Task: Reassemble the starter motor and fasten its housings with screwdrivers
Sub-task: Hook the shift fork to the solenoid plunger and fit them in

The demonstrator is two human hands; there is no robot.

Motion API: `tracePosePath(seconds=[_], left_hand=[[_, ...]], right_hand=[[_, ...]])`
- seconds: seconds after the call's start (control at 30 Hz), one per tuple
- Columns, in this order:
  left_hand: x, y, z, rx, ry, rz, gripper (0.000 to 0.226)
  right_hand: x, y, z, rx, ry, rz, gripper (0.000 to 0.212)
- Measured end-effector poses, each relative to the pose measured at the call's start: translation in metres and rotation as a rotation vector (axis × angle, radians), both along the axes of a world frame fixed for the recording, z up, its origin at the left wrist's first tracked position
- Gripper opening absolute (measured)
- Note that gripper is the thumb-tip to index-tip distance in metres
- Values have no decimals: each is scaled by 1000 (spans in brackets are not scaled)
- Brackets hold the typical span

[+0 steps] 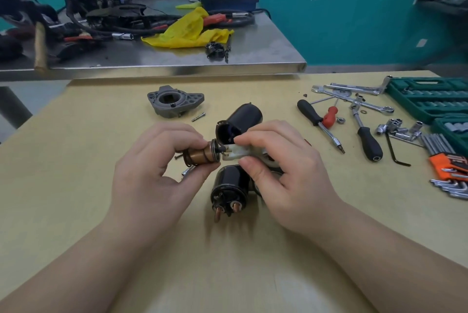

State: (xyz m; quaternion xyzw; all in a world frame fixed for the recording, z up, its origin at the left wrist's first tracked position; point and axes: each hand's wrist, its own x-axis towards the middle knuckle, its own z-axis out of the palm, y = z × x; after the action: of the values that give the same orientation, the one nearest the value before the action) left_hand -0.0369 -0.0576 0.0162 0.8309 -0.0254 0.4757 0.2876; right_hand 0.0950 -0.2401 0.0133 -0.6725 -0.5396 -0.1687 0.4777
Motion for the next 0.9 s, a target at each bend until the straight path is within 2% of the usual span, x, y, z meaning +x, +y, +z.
tracePosePath(seconds=[0.13,0.37,0.9], left_hand=[[0,1,-3,65,-5,8,20],[0,0,-4,53,-14,-25,24],[5,-25,-1,-467,78,77,36]], right_hand=[[-2,0,0,11,-2,14,20],[-6,-1,2,48,9,32,22],[-22,9,4,204,84,-163,24]])
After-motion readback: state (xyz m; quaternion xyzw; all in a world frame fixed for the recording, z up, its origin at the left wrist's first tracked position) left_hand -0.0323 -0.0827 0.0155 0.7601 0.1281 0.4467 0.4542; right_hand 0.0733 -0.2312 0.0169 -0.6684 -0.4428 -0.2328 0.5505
